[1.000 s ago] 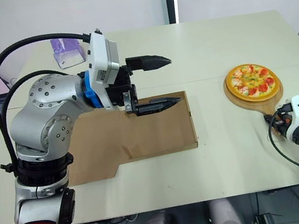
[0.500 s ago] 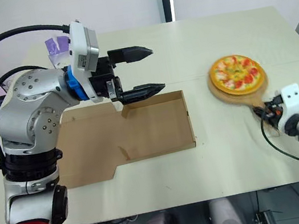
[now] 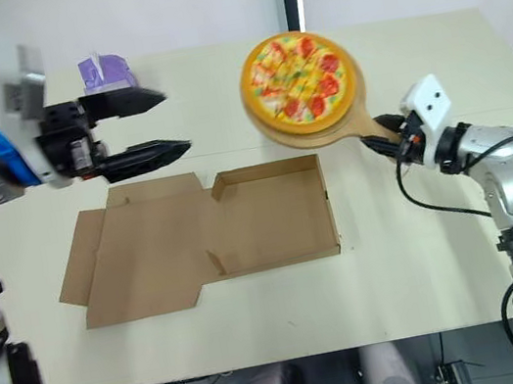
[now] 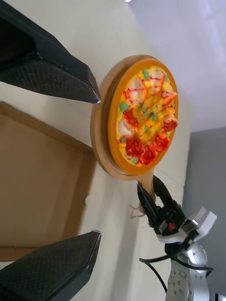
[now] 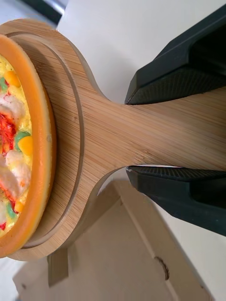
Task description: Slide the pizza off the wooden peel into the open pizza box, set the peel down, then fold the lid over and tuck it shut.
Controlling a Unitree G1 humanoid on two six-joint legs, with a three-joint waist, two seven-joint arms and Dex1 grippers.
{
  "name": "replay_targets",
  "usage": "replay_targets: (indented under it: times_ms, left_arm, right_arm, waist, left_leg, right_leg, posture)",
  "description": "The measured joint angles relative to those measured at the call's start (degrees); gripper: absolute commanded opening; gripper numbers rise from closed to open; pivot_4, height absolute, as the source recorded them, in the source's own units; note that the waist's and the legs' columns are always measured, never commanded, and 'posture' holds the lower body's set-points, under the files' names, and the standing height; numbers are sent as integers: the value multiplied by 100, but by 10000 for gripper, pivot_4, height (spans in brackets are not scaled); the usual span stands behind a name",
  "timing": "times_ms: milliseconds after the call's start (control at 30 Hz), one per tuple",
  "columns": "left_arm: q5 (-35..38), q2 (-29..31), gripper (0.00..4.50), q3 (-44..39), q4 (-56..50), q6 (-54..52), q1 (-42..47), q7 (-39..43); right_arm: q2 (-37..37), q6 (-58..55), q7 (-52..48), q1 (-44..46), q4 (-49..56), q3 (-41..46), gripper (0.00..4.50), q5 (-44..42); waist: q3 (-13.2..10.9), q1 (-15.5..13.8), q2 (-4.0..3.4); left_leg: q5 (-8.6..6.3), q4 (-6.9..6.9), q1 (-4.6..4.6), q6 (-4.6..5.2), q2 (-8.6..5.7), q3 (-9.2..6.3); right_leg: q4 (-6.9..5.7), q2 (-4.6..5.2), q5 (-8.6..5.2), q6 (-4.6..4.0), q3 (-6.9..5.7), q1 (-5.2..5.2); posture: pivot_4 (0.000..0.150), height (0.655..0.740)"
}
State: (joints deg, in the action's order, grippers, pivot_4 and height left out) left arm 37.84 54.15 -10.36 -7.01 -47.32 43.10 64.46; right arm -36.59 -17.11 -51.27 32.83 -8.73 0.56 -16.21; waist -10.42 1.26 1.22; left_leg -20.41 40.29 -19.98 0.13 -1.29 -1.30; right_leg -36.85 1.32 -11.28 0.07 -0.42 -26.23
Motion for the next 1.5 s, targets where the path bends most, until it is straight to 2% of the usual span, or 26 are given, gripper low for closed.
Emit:
replay_targets:
  times_ms: [133, 433, 700, 1267, 1500]
  left_arm:
    - [183, 476, 45000, -542, -228, -265, -684, -7]
    - [540, 730, 45000, -967, -714, -610, -1245, -153]
    - [734, 857, 45000, -1039, -712, -635, -1248, -242]
    - [733, 903, 45000, -741, -670, -603, -951, -241]
    - [727, 903, 45000, -610, -593, -566, -857, -210]
  right_arm:
    - [129, 642, -348, 114, -455, -250, 16476, 231]
    - [340, 2034, -599, 309, -1227, -425, 16476, 744]
    - [446, 2540, -637, 318, -1454, -476, 16476, 966]
    - [516, 2547, -496, -193, -1046, -635, 16476, 1180]
    - [530, 3452, 408, 495, -2161, -612, 16476, 1774]
  waist:
    - [-2, 18, -1]
    - [-4, -1, 2]
    - [-4, 26, 1]
    - [-4, 25, 1]
    - [-4, 37, 1]
  left_leg:
    - [-1, 0, -8, 0, 0, -4]
    - [1, 4, 2, -2, -3, -4]
    - [1, 4, 3, -2, -2, -3]
    - [1, 24, 3, -2, -2, -2]
    - [1, 28, 2, -3, -2, -1]
  right_leg:
    - [5, 2, -1, -1, -5, -6]
    - [-7, 6, 0, -3, -7, 4]
    - [-8, 6, 1, -4, -6, 3]
    - [-20, 5, 1, -5, -6, 7]
    - [-22, 5, 2, -7, -6, 6]
  posture:
    - [1500, 7400]
    - [1500, 7400]
    - [1500, 7400]
    - [1500, 7400]
    - [1500, 7400]
